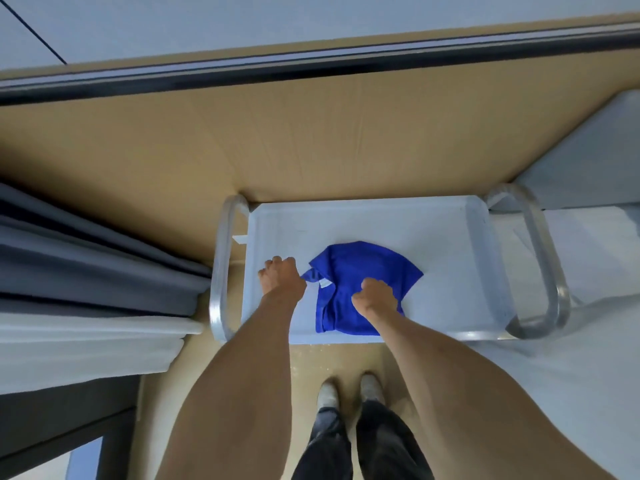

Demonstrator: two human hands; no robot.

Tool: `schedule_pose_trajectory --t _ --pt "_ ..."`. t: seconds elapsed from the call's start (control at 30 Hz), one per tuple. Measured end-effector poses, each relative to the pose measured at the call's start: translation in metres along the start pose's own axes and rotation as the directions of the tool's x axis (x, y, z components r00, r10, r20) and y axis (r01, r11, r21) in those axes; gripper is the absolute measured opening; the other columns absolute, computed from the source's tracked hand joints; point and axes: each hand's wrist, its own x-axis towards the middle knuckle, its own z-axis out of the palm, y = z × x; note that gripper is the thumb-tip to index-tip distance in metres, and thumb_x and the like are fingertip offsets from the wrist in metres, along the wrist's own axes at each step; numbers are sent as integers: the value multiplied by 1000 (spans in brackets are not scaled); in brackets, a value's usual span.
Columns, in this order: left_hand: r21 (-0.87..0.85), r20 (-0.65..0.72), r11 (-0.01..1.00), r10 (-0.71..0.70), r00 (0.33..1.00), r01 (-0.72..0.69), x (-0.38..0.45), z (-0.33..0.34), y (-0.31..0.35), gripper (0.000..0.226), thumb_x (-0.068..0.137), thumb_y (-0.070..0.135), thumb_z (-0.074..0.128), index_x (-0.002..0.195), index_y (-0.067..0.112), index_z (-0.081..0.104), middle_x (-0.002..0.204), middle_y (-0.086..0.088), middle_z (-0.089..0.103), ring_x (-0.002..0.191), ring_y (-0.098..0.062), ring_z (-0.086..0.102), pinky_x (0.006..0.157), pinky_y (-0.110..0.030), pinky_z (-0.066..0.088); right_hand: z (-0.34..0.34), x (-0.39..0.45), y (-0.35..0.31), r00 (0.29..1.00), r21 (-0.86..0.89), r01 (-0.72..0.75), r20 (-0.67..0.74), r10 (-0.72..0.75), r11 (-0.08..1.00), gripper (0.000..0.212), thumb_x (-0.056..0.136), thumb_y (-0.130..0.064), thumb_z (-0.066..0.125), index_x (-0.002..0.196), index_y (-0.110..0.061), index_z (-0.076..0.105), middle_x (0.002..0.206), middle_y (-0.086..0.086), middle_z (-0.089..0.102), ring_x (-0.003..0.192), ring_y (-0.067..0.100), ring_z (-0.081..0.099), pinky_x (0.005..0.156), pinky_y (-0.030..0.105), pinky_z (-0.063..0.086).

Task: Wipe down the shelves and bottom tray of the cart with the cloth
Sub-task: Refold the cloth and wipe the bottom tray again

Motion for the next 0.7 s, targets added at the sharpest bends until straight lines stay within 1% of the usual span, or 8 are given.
schedule_pose_trajectory --t 0.1,0.17,0.3,0.37,0.47,0.57,0.63,0.7 --pt "-11 -55 999 -35 998 34 6 -26 -28 36 90 13 55 125 14 60 118 -8 58 114 -26 52 96 -37 46 11 -11 -33 995 16 88 49 -88 996 15 95 -18 48 80 -16 44 76 1 46 71 19 46 63 31 36" --pt "-18 -62 999 -37 997 36 8 -37 -49 36 90 12 54 125 14 60 119 -8 57 115 -27 51 98 -39 45 26 -19 -63 983 -8 154 100 -152 988 28 91 -11 47 68 -19 33 67 -3 36 60 15 38 52 28 28" --pt "20 -69 1000 7 998 -6 25 -48 -91 35 90 9 52 124 14 62 125 -6 52 122 -26 45 99 -39 43 59 -36 -134 949 113 178 244 -201 977 34 88 -7 52 64 -19 31 68 -2 34 65 17 38 56 25 30" --pt "76 -81 994 81 993 -75 39 -51 -111 36 89 8 50 123 13 63 126 -5 50 124 -26 43 100 -38 41 82 -46 -169 930 250 137 300 -211 959 32 82 -18 61 66 -18 33 69 -3 35 66 17 39 58 26 30" --pt "106 -92 973 216 972 -207 55 -54 -136 42 89 5 50 128 16 61 134 -3 47 128 -25 39 106 -39 38 125 -60 -216 924 428 51 322 -205 902 38 70 -50 69 88 -21 53 88 -4 53 84 18 57 76 33 46" --pt "110 -78 959 271 959 -262 55 -57 -148 42 90 2 50 128 15 61 134 -4 44 125 -27 40 106 -38 39 155 -73 -242 978 414 35 172 -116 910 44 86 -38 61 120 -11 55 112 7 64 104 28 62 81 32 46" --pt "145 -63 947 298 952 -287 48 -54 -153 39 88 3 52 124 13 62 131 -6 43 123 -28 40 105 -38 39 161 -84 -243 993 386 11 103 -55 922 40 89 -31 60 123 -11 53 115 9 66 105 30 63 81 31 49" --pt "181 -58 933 325 944 -310 40 -47 -157 30 86 5 55 114 10 63 131 -8 42 125 -29 37 104 -38 38 161 -97 -236 991 360 -15 127 -33 933 37 87 -26 61 120 -12 52 113 8 65 99 28 63 81 34 53"
